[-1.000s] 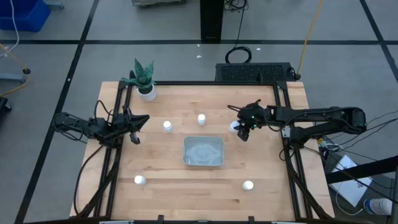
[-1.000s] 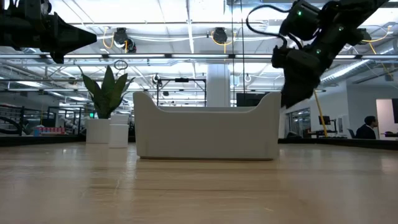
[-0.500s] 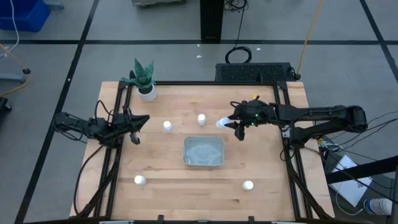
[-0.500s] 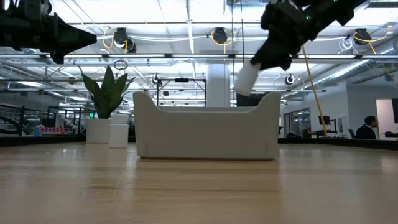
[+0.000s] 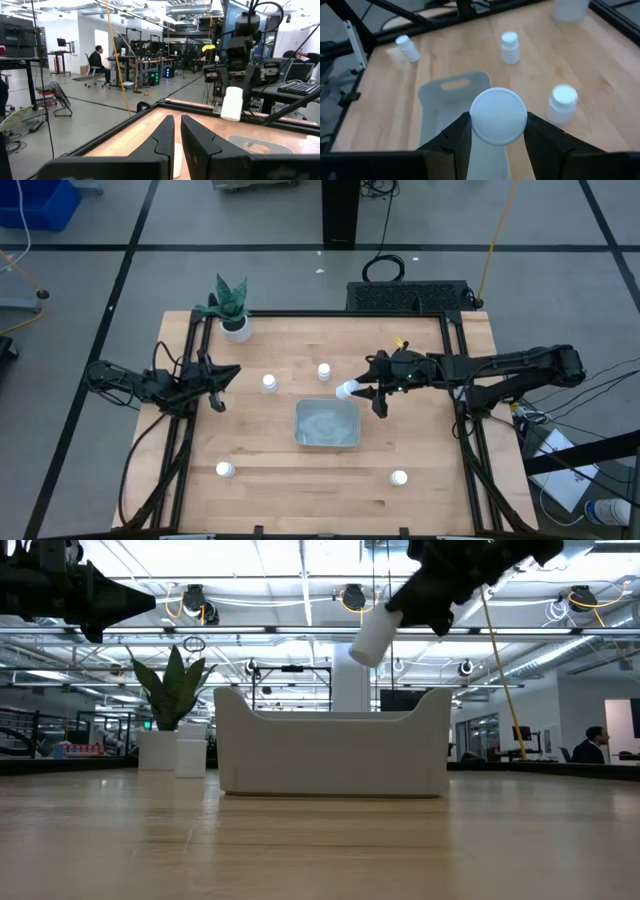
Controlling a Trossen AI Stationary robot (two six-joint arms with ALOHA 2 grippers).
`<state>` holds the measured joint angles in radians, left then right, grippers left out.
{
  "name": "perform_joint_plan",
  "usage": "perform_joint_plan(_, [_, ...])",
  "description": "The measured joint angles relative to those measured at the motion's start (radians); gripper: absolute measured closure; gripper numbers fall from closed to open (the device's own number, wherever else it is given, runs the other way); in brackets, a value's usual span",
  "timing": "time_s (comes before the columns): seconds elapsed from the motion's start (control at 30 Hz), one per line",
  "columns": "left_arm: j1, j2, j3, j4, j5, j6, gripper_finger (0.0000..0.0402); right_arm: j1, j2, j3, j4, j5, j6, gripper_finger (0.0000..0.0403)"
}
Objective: Pick and place pill bottles into a basket
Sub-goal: Put the white pill bottle into the gray bin
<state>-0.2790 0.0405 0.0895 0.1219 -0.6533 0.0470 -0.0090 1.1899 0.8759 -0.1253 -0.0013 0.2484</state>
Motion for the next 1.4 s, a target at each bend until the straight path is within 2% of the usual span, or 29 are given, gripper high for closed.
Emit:
perform_joint_plan(0.37, [0.000,0.000,0.000,-0.022,0.006,-0.004,0.0364,0.070,0.165,0.138,-0.155,-0.003,0.000,0.0260])
perform_joint_plan(0.67, [0.000,0.000,0.000,-0.022,0.023,0.000,0.0364,0.096,0.231,0.141,-0.181,-0.009,0.053,0.0260])
perform_joint_plan(1.4, [0.000,0.000,0.000,-0.024,0.025,-0.004,0.0364,0.109,0.331,0.141,-0.178,-0.030,0.061,0.0260])
